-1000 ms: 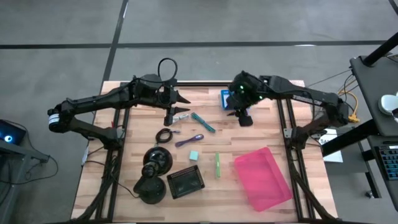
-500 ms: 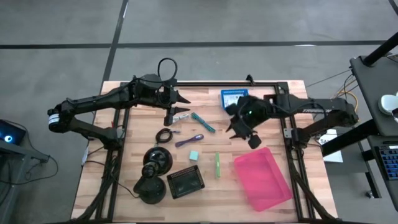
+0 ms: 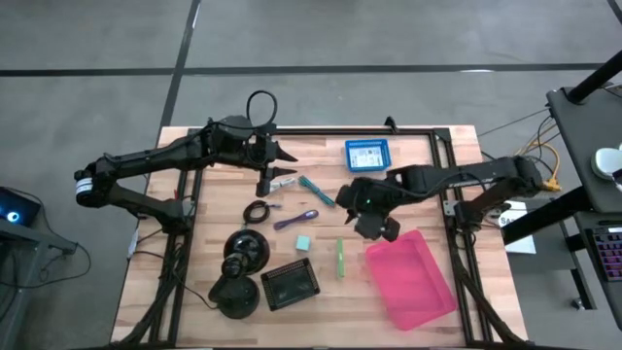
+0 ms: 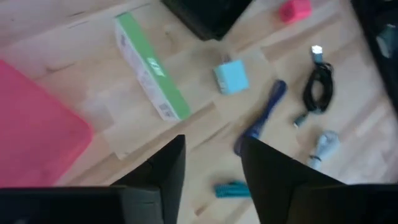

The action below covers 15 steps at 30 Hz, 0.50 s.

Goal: Pick and place items into bin
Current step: Put the white card reader box into the blue bin

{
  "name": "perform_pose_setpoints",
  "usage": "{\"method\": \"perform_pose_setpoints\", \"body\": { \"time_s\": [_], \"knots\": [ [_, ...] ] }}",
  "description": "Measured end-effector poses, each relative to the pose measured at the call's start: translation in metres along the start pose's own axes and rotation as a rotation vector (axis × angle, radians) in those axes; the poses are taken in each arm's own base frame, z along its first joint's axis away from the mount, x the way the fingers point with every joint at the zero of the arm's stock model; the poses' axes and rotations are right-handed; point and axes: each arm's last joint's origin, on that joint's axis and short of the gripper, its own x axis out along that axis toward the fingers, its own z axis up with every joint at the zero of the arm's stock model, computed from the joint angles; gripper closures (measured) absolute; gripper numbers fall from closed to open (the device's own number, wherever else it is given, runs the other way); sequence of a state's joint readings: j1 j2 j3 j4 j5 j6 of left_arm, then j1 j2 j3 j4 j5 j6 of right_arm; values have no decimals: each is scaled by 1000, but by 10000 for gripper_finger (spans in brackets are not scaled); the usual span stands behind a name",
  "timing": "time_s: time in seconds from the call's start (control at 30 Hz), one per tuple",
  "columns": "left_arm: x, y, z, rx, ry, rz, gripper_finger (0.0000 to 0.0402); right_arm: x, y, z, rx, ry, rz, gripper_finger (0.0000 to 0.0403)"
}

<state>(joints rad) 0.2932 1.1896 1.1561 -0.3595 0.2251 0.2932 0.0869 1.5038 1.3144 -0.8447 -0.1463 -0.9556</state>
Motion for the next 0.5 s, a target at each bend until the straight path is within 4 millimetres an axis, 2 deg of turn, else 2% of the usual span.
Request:
{"method": "perform_pose_setpoints", "body": {
  "time_s": [0.23, 0.5],
  "knots": [
    [0, 0, 0, -1, 2, -1, 282, 26, 6, 12, -90, 45, 38, 188],
    [0, -1, -2, -6, 23, -7, 282, 48, 8, 14, -148, 70, 90, 179]
  ]
}}
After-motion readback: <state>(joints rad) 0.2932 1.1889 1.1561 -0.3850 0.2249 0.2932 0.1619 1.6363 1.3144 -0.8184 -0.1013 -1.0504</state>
